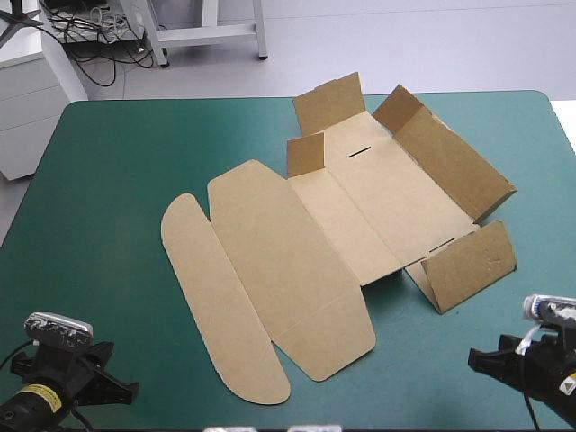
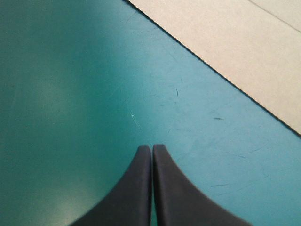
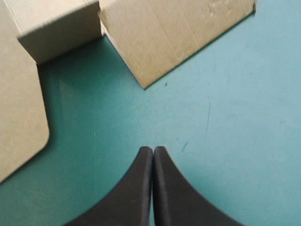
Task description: Fold the box
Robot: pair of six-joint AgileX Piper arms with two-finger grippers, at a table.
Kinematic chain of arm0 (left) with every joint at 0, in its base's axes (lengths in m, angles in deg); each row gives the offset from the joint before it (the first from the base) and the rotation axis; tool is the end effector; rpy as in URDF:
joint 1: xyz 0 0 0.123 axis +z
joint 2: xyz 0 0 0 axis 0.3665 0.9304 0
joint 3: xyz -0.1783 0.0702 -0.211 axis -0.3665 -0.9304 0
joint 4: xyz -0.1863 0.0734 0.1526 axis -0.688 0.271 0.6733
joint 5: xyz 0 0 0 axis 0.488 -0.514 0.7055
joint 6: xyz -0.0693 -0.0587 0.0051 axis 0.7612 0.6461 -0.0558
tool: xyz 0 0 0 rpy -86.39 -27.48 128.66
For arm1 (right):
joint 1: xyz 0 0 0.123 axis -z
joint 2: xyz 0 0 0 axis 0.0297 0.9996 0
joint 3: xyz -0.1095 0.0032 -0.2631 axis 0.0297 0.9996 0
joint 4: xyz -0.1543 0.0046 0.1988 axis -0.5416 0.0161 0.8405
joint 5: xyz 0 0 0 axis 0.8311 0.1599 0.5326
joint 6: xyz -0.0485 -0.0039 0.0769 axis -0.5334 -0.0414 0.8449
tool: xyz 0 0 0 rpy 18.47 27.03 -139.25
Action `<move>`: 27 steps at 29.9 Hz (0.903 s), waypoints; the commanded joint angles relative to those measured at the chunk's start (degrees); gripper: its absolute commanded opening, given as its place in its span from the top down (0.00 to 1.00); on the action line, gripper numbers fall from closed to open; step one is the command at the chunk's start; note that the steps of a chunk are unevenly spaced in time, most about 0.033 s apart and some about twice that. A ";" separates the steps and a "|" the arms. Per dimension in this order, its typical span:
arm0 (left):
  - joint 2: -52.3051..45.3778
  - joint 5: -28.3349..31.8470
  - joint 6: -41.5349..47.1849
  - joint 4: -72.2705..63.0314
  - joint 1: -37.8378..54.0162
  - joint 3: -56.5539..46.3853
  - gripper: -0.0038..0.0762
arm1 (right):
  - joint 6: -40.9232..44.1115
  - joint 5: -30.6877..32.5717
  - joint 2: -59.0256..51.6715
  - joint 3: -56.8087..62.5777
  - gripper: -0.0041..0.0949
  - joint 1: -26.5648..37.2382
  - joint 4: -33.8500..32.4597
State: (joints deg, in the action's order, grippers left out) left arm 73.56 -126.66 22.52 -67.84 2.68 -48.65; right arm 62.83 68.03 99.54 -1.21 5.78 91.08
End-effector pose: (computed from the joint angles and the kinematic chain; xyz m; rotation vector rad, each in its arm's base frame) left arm 0.0444 -0.0083 0.2723 0.2947 2.3168 -0.1033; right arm 0.0411 0.0123 0.3337 0.1252 2.3683 0.1930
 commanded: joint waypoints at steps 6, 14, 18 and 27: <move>0.63 3.22 0.54 0.44 -0.19 1.64 0.96 | 3.20 -0.79 9.88 -10.82 0.98 -0.09 2.48; 0.63 3.22 0.54 0.44 -0.19 1.64 0.96 | 2.53 -0.91 14.48 -10.70 0.81 -0.09 3.59; 0.63 3.22 0.54 0.44 -0.19 1.64 0.96 | 2.74 -0.91 16.14 -10.59 0.58 -0.09 5.00; 0.63 3.22 0.54 0.44 -0.19 1.64 0.96 | 2.91 -1.43 21.05 -7.24 0.39 -0.09 13.49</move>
State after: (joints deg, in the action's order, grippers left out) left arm 73.56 -126.66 22.52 -67.84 2.68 -48.65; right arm 65.91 67.98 118.63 -8.43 5.78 100.28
